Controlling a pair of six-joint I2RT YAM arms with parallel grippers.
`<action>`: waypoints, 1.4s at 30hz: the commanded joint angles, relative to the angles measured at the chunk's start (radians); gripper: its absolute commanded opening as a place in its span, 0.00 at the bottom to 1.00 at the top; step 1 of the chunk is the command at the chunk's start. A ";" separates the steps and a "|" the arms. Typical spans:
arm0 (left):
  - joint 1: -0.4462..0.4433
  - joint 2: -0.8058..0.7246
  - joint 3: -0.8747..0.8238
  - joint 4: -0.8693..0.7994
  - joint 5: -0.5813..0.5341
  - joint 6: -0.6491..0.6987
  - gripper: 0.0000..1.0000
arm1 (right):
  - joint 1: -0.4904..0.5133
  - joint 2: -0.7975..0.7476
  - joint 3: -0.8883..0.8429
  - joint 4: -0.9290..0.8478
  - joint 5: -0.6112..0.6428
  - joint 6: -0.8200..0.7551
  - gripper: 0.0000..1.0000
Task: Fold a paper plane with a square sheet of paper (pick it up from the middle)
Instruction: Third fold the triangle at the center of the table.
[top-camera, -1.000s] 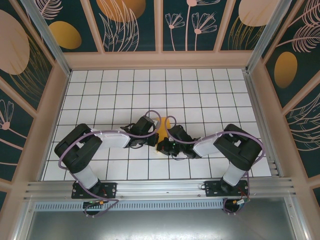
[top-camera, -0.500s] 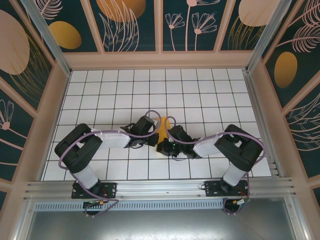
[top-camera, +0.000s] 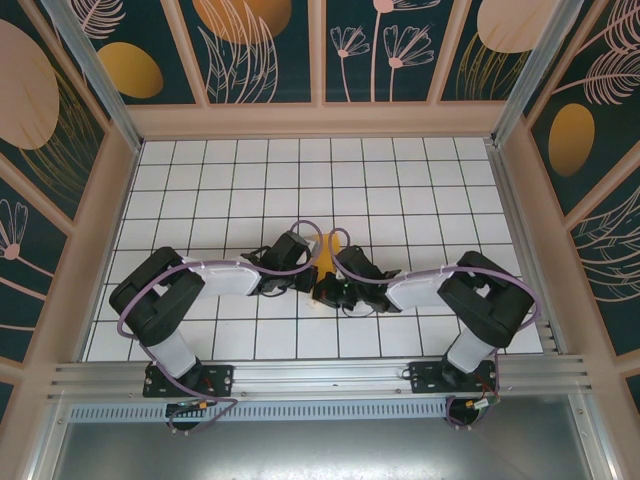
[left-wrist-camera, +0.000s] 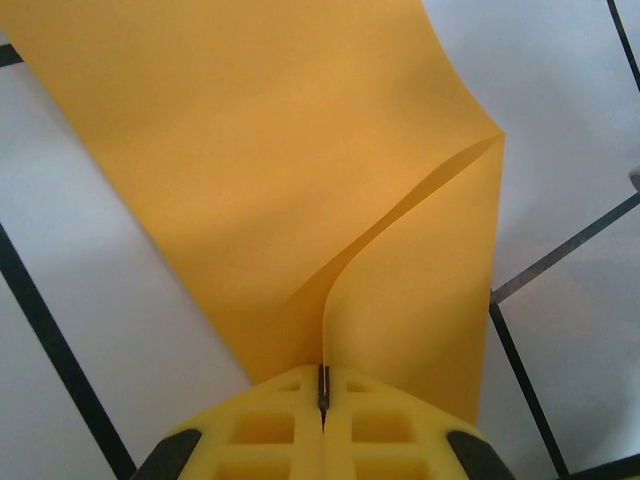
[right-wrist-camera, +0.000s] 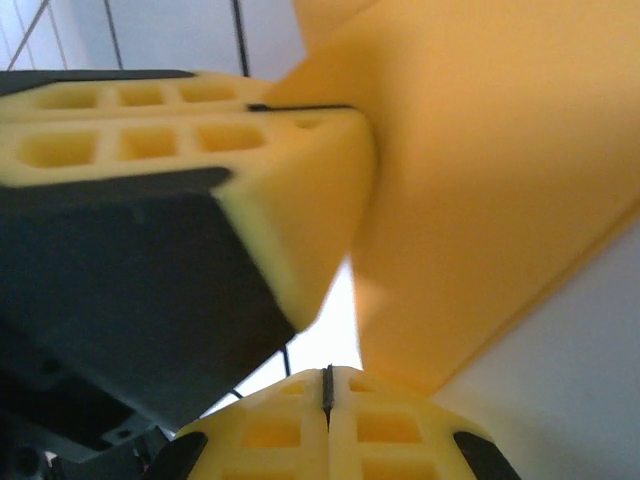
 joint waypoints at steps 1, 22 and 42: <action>-0.001 0.045 -0.014 -0.066 -0.006 0.011 0.05 | 0.013 0.023 0.033 -0.006 -0.017 -0.016 0.00; -0.002 0.045 -0.013 -0.071 -0.008 0.013 0.05 | -0.078 -0.041 0.018 -0.046 -0.006 -0.060 0.00; -0.001 0.051 -0.012 -0.073 -0.008 0.012 0.05 | -0.132 -0.027 0.031 -0.073 -0.010 -0.093 0.00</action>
